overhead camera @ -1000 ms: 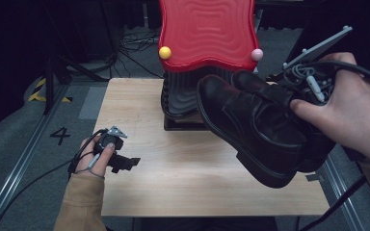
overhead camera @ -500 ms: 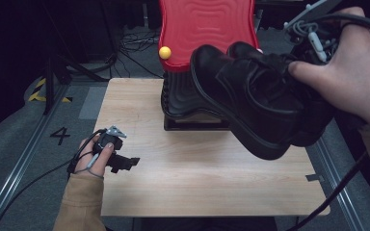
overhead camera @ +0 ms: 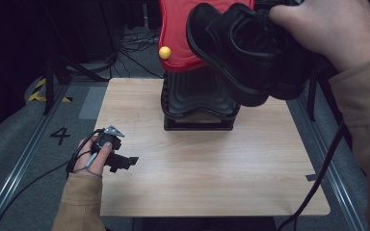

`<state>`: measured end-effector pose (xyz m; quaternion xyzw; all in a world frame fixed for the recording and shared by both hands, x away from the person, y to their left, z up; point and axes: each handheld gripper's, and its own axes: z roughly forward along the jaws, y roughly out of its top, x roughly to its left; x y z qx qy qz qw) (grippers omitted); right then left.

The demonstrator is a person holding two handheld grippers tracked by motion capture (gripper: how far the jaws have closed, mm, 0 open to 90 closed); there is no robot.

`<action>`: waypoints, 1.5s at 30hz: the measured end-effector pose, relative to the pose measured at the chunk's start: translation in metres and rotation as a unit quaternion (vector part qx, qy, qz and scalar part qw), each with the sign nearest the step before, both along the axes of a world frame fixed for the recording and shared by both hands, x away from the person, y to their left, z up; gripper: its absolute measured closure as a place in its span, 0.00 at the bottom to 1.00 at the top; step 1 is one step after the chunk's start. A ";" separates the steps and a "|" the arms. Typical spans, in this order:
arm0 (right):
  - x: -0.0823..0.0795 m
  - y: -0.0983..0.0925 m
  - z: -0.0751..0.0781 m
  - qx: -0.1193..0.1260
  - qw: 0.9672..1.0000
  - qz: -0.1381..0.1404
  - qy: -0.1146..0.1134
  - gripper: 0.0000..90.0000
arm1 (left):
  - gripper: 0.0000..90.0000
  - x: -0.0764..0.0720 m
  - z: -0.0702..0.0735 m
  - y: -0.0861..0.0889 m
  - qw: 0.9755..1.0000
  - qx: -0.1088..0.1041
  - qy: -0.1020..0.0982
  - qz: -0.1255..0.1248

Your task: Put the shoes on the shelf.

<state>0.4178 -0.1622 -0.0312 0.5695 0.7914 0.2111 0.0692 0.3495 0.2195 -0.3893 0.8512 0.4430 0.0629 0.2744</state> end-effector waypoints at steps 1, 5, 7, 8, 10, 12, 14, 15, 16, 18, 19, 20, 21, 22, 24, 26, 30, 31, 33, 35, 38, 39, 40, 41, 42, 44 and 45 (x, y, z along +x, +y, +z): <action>0.005 0.002 0.002 0.001 1.000 -0.003 -0.003 0.92 | 0.19 0.000 0.000 0.001 1.000 0.001 0.000 0.000; 0.025 0.011 0.011 0.008 1.000 -0.019 -0.013 0.91 | 0.19 0.001 -0.001 0.003 1.000 -0.001 0.003 0.000; 0.033 0.017 0.015 0.004 0.999 -0.026 -0.019 0.91 | 0.19 0.001 -0.002 0.004 1.000 -0.004 0.003 0.005; 0.039 0.020 0.016 -0.001 0.999 -0.029 -0.023 0.91 | 0.19 0.001 -0.002 0.005 1.000 -0.003 0.002 0.005; 0.048 0.026 0.018 -0.004 0.999 -0.035 -0.029 0.91 | 0.19 0.002 -0.002 0.005 1.000 -0.004 0.001 0.003; 0.058 0.031 0.019 -0.002 0.999 -0.039 -0.035 0.91 | 0.19 0.002 -0.002 0.006 1.000 -0.004 0.001 0.002; 0.062 0.034 0.019 0.000 0.998 -0.042 -0.037 0.91 | 0.19 0.002 -0.002 0.007 1.000 -0.010 0.003 0.004; 0.067 0.037 0.019 0.004 0.998 -0.045 -0.039 0.91 | 0.19 0.002 -0.002 0.008 1.000 -0.008 0.001 0.003; 0.072 0.039 0.019 0.004 0.998 -0.046 -0.041 0.91 | 0.19 0.002 -0.002 0.009 1.000 -0.008 -0.001 0.003; 0.080 0.045 0.018 0.007 0.998 -0.048 -0.050 0.91 | 0.19 0.002 -0.002 0.010 1.000 -0.011 0.002 0.007; 0.084 0.047 0.017 0.006 0.997 -0.047 -0.055 0.91 | 0.19 0.002 -0.002 0.011 1.000 -0.012 0.001 0.008; 0.088 0.049 0.017 0.008 0.997 -0.048 -0.060 0.91 | 0.19 0.002 -0.001 0.011 1.000 -0.014 0.003 0.015; 0.093 0.051 0.016 0.013 0.996 -0.052 -0.065 0.91 | 0.19 0.002 0.000 0.011 1.000 -0.009 0.001 0.017; 0.096 0.053 0.015 0.014 0.996 -0.054 -0.069 0.91 | 0.19 0.002 0.000 0.011 1.000 -0.008 -0.001 0.016; 0.101 0.055 0.012 0.017 0.995 -0.058 -0.077 0.91 | 0.19 0.001 0.002 0.010 1.000 -0.011 -0.004 0.014; 0.107 0.058 0.009 0.018 0.994 -0.064 -0.087 0.91 | 0.18 0.001 0.002 0.010 1.000 -0.013 -0.004 0.011; 0.116 0.063 0.004 0.017 0.990 -0.075 -0.114 0.91 | 0.18 0.001 0.003 0.009 1.000 -0.012 -0.004 0.009; 0.118 0.065 0.002 0.015 0.989 -0.078 -0.122 0.91 | 0.18 0.001 0.003 0.009 1.000 -0.012 -0.003 0.009; 0.121 0.068 0.000 0.014 0.988 -0.082 -0.128 0.91 | 0.18 0.001 0.002 0.009 1.000 -0.012 -0.005 0.010; 0.125 0.071 -0.004 0.011 0.987 -0.086 -0.138 0.91 | 0.18 0.002 0.002 0.009 1.000 -0.013 -0.003 0.011; 0.128 0.075 -0.010 0.003 0.984 -0.088 -0.157 0.91 | 0.19 0.002 0.002 0.010 1.000 -0.013 -0.004 0.011; 0.130 0.076 -0.013 0.000 0.982 -0.088 -0.167 0.91 | 0.19 0.002 0.002 0.010 1.000 -0.013 -0.005 0.011; 0.131 0.077 -0.016 -0.001 0.981 -0.088 -0.173 0.91 | 0.19 0.002 0.002 0.010 1.000 -0.014 -0.004 0.011; 0.132 0.078 -0.018 0.002 0.980 -0.089 -0.176 0.91 | 0.18 0.002 0.001 0.009 1.000 -0.014 -0.004 0.011; 0.134 0.078 -0.022 0.004 0.980 -0.091 -0.179 0.91 | 0.18 0.002 0.001 0.009 1.000 -0.014 -0.002 0.011; 0.137 0.080 -0.030 0.005 0.978 -0.090 -0.189 0.91 | 0.18 0.002 0.001 0.009 1.000 -0.015 -0.002 0.011; 0.138 0.082 -0.034 0.002 0.976 -0.087 -0.201 0.91 | 0.18 0.002 0.001 0.009 1.000 -0.015 -0.002 0.011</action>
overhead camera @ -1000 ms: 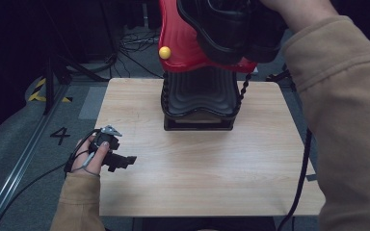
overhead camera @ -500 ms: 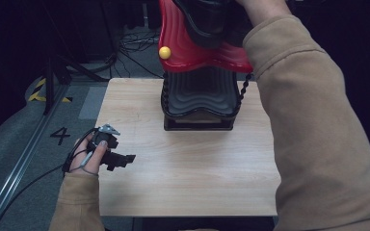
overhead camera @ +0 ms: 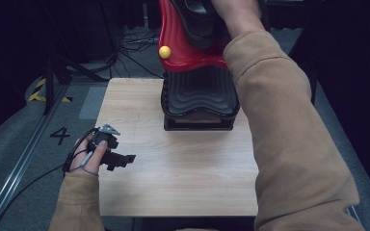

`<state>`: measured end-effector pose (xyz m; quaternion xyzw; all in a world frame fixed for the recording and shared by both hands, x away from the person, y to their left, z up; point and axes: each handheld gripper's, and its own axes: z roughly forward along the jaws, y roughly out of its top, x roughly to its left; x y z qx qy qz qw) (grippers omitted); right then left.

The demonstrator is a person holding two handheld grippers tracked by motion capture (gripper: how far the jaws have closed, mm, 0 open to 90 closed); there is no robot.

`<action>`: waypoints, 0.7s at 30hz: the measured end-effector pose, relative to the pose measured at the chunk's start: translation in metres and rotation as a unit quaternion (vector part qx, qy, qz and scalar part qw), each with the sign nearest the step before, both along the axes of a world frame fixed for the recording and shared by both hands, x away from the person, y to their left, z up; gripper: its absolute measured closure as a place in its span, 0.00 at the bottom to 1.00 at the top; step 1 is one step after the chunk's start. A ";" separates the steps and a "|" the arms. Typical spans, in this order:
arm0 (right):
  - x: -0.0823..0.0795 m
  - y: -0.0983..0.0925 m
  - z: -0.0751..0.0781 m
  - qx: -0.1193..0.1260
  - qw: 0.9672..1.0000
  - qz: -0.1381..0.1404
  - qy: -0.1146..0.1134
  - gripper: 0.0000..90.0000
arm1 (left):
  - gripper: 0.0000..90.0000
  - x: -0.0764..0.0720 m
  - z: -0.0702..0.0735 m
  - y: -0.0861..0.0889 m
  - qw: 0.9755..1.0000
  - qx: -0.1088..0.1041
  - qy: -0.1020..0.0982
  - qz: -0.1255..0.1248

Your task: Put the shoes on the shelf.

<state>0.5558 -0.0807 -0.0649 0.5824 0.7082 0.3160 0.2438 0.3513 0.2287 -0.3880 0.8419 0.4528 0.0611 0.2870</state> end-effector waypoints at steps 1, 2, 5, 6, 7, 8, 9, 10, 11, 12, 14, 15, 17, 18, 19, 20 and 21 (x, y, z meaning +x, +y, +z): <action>0.000 0.001 -0.004 0.000 1.000 0.000 -0.009 0.91 | 0.19 0.000 0.000 0.000 1.000 0.000 0.001 -0.001; 0.001 0.002 -0.010 0.003 1.000 0.000 -0.024 0.91 | 0.19 0.000 0.000 0.000 1.000 -0.001 0.001 -0.002; 0.007 0.001 -0.024 0.018 1.000 -0.014 -0.016 0.90 | 0.18 0.000 0.000 -0.001 1.000 0.001 0.001 -0.004; 0.009 0.001 -0.030 0.020 1.000 -0.017 -0.012 0.90 | 0.19 0.000 0.000 -0.001 1.000 0.001 0.002 -0.004; 0.010 0.002 -0.034 0.019 1.000 -0.019 -0.013 0.90 | 0.18 0.000 0.000 -0.001 1.000 -0.001 0.001 -0.003; 0.010 0.002 -0.036 0.017 0.999 -0.019 -0.020 0.90 | 0.19 0.000 0.000 0.000 1.000 -0.002 0.001 -0.002; 0.009 0.003 -0.036 0.012 0.999 -0.022 -0.024 0.90 | 0.18 0.000 0.000 0.000 1.000 -0.002 0.001 -0.001; 0.009 0.003 -0.036 0.012 0.999 -0.022 -0.024 0.90 | 0.18 0.000 0.000 0.000 1.000 -0.002 0.001 -0.001; 0.008 0.005 -0.035 0.018 0.999 -0.024 -0.015 0.89 | 0.18 0.001 0.000 0.000 1.000 0.000 0.001 -0.001; 0.007 0.005 -0.034 0.016 0.999 -0.027 -0.012 0.89 | 0.19 0.001 -0.001 0.000 1.000 0.000 0.001 -0.001; 0.006 0.005 -0.034 0.017 0.999 -0.031 -0.008 0.89 | 0.19 0.001 -0.001 -0.001 1.000 -0.001 0.002 -0.003; 0.005 0.005 -0.034 0.014 0.999 -0.032 -0.004 0.88 | 0.19 0.000 0.000 -0.001 1.000 0.000 0.001 -0.003; 0.004 0.005 -0.034 0.022 0.999 -0.034 0.012 0.88 | 0.18 0.000 0.000 -0.002 1.000 0.000 0.000 -0.006; 0.003 0.005 -0.034 0.021 0.999 -0.035 0.013 0.87 | 0.18 0.000 0.000 -0.002 1.000 0.001 -0.002 -0.006; 0.003 0.005 -0.034 0.021 0.999 -0.038 0.017 0.87 | 0.18 0.000 0.000 -0.003 1.000 0.001 0.000 -0.004; 0.002 0.005 -0.034 0.021 0.999 -0.040 0.020 0.86 | 0.19 0.000 0.001 -0.003 1.000 0.003 -0.003 -0.005; 0.002 0.005 -0.033 0.023 0.999 -0.040 0.027 0.83 | 0.19 0.000 0.001 -0.004 1.000 0.004 -0.004 -0.009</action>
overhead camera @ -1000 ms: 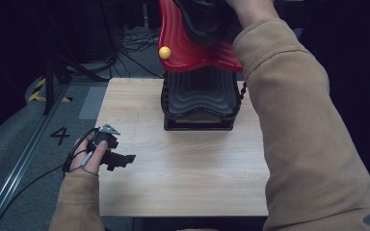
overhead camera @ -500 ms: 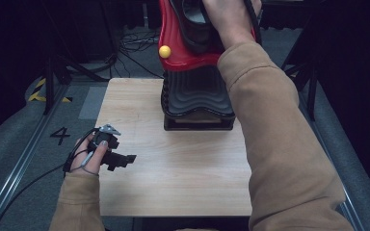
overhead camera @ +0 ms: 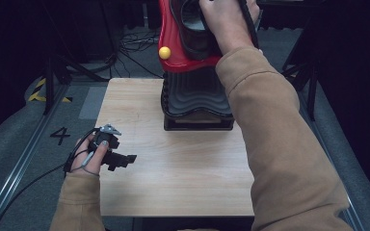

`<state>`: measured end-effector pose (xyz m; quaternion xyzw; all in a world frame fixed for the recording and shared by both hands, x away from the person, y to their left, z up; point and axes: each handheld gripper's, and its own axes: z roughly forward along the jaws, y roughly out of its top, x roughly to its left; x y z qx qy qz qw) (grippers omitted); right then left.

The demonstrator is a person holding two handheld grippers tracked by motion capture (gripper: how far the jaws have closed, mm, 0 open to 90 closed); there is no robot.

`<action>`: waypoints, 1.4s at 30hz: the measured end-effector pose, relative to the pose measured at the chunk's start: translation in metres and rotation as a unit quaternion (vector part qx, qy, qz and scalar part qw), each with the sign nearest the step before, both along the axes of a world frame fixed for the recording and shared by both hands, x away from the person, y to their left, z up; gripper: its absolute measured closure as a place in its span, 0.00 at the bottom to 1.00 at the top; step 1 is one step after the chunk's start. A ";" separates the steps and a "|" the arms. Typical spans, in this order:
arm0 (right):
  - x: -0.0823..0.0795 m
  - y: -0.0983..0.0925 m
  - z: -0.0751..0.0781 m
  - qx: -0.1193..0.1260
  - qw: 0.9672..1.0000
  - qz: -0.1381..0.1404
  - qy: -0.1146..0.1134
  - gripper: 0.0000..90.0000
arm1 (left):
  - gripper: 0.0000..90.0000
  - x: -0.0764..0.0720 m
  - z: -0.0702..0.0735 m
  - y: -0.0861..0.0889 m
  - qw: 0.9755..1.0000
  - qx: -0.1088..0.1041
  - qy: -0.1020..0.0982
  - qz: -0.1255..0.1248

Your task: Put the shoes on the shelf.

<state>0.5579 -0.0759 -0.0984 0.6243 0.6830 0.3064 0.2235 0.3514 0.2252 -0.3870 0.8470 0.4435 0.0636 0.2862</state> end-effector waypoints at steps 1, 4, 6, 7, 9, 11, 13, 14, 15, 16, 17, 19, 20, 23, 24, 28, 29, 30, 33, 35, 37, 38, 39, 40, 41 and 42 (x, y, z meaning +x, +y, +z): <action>0.000 -0.001 0.001 0.012 1.000 0.000 0.015 0.79 | 0.19 0.000 0.000 -0.001 1.000 -0.002 0.004 -0.001; 0.000 -0.004 0.003 0.024 0.999 0.004 0.024 0.73 | 0.18 0.000 0.000 -0.002 1.000 -0.001 0.004 -0.002; -0.002 -0.006 0.005 0.026 0.999 0.005 0.027 0.71 | 0.19 0.000 -0.001 -0.002 1.000 0.001 0.003 -0.001; -0.002 -0.007 0.005 0.029 0.999 0.006 0.029 0.69 | 0.19 0.000 -0.001 -0.002 1.000 0.000 0.004 -0.001; -0.004 -0.008 0.007 0.035 0.999 0.012 0.028 0.66 | 0.18 0.000 0.000 -0.002 1.000 -0.001 0.004 -0.004; -0.005 -0.008 0.007 0.036 0.999 0.015 0.028 0.65 | 0.18 0.000 0.000 -0.002 1.000 -0.001 0.004 -0.002; -0.008 -0.009 0.010 0.038 0.999 0.016 0.025 0.64 | 0.19 0.000 -0.001 -0.003 1.000 0.000 0.003 0.000; -0.010 -0.009 0.011 0.039 0.999 0.017 0.025 0.63 | 0.19 0.000 0.000 -0.003 1.000 0.000 0.003 -0.001; -0.011 -0.010 0.012 0.039 0.999 0.019 0.026 0.62 | 0.19 0.000 0.000 -0.003 1.000 0.001 0.003 -0.003; -0.012 -0.011 0.013 0.040 0.999 0.021 0.026 0.62 | 0.18 0.000 0.000 -0.003 1.000 0.002 0.002 -0.005; -0.014 -0.012 0.015 0.042 0.999 0.023 0.023 0.61 | 0.18 0.000 0.001 -0.003 1.000 0.001 0.003 -0.005; -0.018 -0.015 0.018 0.044 0.998 0.028 0.020 0.61 | 0.18 0.000 0.001 -0.003 1.000 0.002 0.003 -0.004; -0.021 -0.017 0.019 0.045 0.998 0.032 0.018 0.61 | 0.18 0.000 0.001 -0.003 1.000 0.002 0.003 -0.003; -0.030 -0.024 0.026 0.049 0.998 0.049 0.005 0.59 | 0.18 -0.001 0.001 -0.004 1.000 0.005 -0.001 -0.003; -0.034 -0.027 0.028 0.049 0.997 0.056 -0.002 0.59 | 0.18 -0.001 0.002 -0.004 1.000 0.004 0.000 -0.004; -0.048 -0.045 0.035 0.053 0.996 0.076 -0.012 0.58 | 0.18 -0.001 0.002 -0.005 1.000 0.007 0.000 0.000; -0.048 -0.045 0.035 0.053 0.996 0.076 -0.012 0.58 | 0.19 -0.001 0.002 -0.005 1.000 0.007 0.000 0.000; -0.051 -0.049 0.036 0.052 0.996 0.078 -0.013 0.58 | 0.19 -0.001 0.002 -0.005 1.000 0.009 -0.001 -0.001; -0.062 -0.066 0.038 0.051 0.995 0.082 -0.020 0.58 | 0.19 -0.001 0.002 -0.008 1.000 0.012 -0.001 -0.001; -0.069 -0.077 0.039 0.051 0.995 0.084 -0.022 0.58 | 0.18 -0.002 0.002 -0.008 1.000 0.012 0.002 -0.005; -0.075 -0.086 0.039 0.048 0.995 0.086 -0.022 0.58 | 0.18 -0.001 0.002 -0.008 1.000 0.015 0.001 -0.003; -0.079 -0.091 0.039 0.047 0.995 0.087 -0.023 0.57 | 0.19 -0.001 0.002 -0.008 1.000 0.016 0.001 -0.001; -0.082 -0.095 0.039 0.046 0.995 0.089 -0.024 0.57 | 0.19 -0.001 0.002 -0.008 1.000 0.015 0.001 -0.001; -0.086 -0.100 0.039 0.045 0.994 0.093 -0.025 0.57 | 0.18 -0.001 0.001 -0.008 1.000 0.013 0.001 -0.001; -0.088 -0.103 0.039 0.043 0.994 0.093 -0.026 0.57 | 0.18 -0.001 0.001 -0.007 1.000 0.013 0.002 -0.001; -0.091 -0.107 0.039 0.041 0.994 0.097 -0.026 0.57 | 0.18 -0.002 0.001 -0.007 1.000 0.014 0.003 0.001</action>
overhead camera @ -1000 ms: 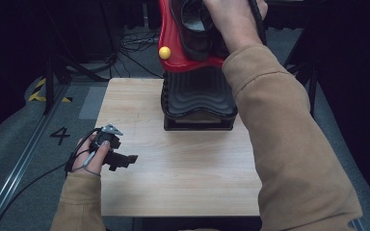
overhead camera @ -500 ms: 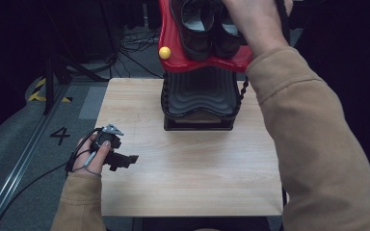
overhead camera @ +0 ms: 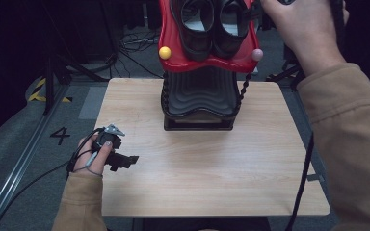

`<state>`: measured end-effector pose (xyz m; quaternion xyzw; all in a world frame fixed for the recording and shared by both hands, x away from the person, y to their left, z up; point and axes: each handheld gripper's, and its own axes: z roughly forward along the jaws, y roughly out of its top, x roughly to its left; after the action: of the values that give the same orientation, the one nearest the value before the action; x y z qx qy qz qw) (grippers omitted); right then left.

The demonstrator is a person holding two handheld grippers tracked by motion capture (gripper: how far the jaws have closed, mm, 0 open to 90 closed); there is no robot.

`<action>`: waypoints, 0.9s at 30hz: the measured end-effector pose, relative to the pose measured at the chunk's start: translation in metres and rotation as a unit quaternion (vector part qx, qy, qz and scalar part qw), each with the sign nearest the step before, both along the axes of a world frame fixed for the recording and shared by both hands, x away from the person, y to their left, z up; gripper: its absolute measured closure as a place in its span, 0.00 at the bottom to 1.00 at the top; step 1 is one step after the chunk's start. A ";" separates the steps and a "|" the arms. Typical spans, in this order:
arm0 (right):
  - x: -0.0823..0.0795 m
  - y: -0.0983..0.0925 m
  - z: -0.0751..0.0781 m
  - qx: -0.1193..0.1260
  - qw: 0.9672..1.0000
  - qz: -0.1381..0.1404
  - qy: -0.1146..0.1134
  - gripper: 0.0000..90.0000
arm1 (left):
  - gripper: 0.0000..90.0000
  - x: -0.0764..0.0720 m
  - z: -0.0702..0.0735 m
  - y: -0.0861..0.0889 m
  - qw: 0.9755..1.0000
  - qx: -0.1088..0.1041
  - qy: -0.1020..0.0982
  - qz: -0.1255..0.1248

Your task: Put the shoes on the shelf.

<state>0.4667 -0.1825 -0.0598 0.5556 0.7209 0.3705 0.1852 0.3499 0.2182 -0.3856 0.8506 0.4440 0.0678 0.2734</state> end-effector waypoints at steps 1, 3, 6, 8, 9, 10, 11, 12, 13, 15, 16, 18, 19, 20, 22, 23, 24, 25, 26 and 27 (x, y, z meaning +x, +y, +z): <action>-0.003 -0.004 0.000 -0.001 1.000 0.001 0.000 0.57 | 0.18 0.000 0.000 0.000 1.000 0.001 0.000 0.000; -0.010 -0.013 -0.001 -0.002 1.000 0.005 0.001 0.56 | 0.18 0.000 0.000 0.001 1.000 0.001 0.000 0.001; -0.016 -0.021 -0.002 -0.003 1.000 0.007 0.004 0.55 | 0.18 0.000 -0.001 0.002 1.000 0.004 -0.001 -0.001; -0.025 -0.035 -0.005 -0.002 1.000 0.015 0.002 0.54 | 0.18 0.000 -0.001 0.004 1.000 0.006 -0.001 0.003; -0.028 -0.039 -0.007 -0.003 1.000 0.017 0.003 0.54 | 0.19 0.000 -0.001 0.004 1.000 0.004 0.000 0.005; -0.030 -0.043 -0.009 -0.005 1.000 0.019 0.003 0.53 | 0.19 -0.001 -0.002 0.005 1.000 0.002 0.002 0.008; -0.034 -0.048 -0.011 -0.008 1.000 0.024 0.003 0.53 | 0.18 -0.001 -0.002 0.005 1.000 0.002 0.002 0.008; -0.034 -0.048 -0.011 -0.008 1.000 0.024 0.003 0.53 | 0.18 -0.001 -0.002 0.005 1.000 0.005 0.002 0.010; -0.036 -0.052 -0.013 -0.011 1.000 0.029 0.003 0.52 | 0.18 -0.001 -0.002 0.005 1.000 0.006 0.002 0.010; -0.042 -0.060 -0.017 -0.015 0.999 0.036 0.002 0.50 | 0.19 -0.001 -0.002 0.005 1.000 0.006 0.002 0.012; -0.044 -0.064 -0.019 -0.015 0.999 0.040 0.002 0.49 | 0.18 -0.002 -0.002 0.005 1.000 0.007 0.001 0.013; -0.050 -0.073 -0.025 -0.020 0.999 0.051 -0.001 0.48 | 0.18 -0.002 -0.002 0.005 1.000 0.007 0.000 0.016; -0.051 -0.076 -0.028 -0.023 0.998 0.055 -0.004 0.47 | 0.18 -0.003 -0.001 0.006 1.000 0.008 -0.002 0.015; -0.055 -0.081 -0.033 -0.025 0.998 0.061 -0.006 0.46 | 0.18 -0.004 -0.001 0.006 1.000 0.008 -0.003 0.015; -0.060 -0.091 -0.045 -0.021 0.997 0.074 -0.004 0.46 | 0.18 -0.006 -0.001 0.006 1.000 0.009 -0.006 0.017; -0.060 -0.091 -0.045 -0.021 0.997 0.074 -0.004 0.46 | 0.18 -0.006 -0.001 0.006 1.000 0.009 -0.006 0.017; -0.064 -0.096 -0.053 -0.019 0.997 0.080 -0.004 0.44 | 0.18 -0.007 -0.001 0.006 1.000 0.009 -0.008 0.019; -0.066 -0.100 -0.060 -0.017 0.996 0.084 -0.007 0.44 | 0.19 -0.008 -0.002 0.007 1.000 0.009 -0.007 0.018; -0.068 -0.103 -0.067 -0.018 0.996 0.088 -0.009 0.44 | 0.18 -0.010 -0.002 0.007 1.000 0.007 -0.007 0.017; -0.071 -0.106 -0.077 -0.018 0.995 0.098 -0.009 0.44 | 0.18 -0.011 -0.003 0.008 1.000 0.007 -0.008 0.017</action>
<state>0.3955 -0.2887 -0.1372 0.4757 0.7768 0.3785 0.1641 0.3389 0.2262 -0.3882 0.8444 0.4554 0.0824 0.2697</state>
